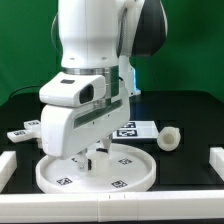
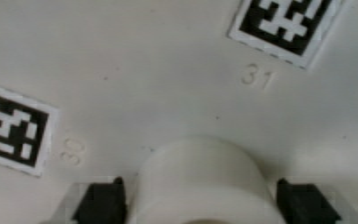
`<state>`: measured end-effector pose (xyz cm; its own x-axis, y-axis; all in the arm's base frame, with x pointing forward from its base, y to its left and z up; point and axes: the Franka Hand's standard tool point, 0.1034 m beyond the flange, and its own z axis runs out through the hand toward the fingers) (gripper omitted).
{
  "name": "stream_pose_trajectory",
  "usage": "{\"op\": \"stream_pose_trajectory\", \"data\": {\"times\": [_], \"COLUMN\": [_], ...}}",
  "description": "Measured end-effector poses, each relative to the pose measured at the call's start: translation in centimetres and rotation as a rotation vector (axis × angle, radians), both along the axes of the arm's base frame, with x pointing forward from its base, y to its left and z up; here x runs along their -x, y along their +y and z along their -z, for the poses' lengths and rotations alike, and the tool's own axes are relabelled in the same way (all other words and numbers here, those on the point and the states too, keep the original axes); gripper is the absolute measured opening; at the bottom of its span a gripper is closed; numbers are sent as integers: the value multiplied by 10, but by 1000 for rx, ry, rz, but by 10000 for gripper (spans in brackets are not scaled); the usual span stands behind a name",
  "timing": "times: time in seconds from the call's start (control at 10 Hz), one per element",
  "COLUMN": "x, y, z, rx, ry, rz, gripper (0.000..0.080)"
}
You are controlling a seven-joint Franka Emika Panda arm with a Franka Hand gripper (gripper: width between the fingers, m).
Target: Assemble round table
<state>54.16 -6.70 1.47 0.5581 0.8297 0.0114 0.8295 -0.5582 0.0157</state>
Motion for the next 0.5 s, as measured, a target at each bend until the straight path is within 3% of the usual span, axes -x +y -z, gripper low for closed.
{"op": "stream_pose_trajectory", "data": {"times": [0.5], "x": [-19], "y": [54], "z": [0], "rx": [-12], "ry": [-8], "rz": [-47], "gripper": [409]}}
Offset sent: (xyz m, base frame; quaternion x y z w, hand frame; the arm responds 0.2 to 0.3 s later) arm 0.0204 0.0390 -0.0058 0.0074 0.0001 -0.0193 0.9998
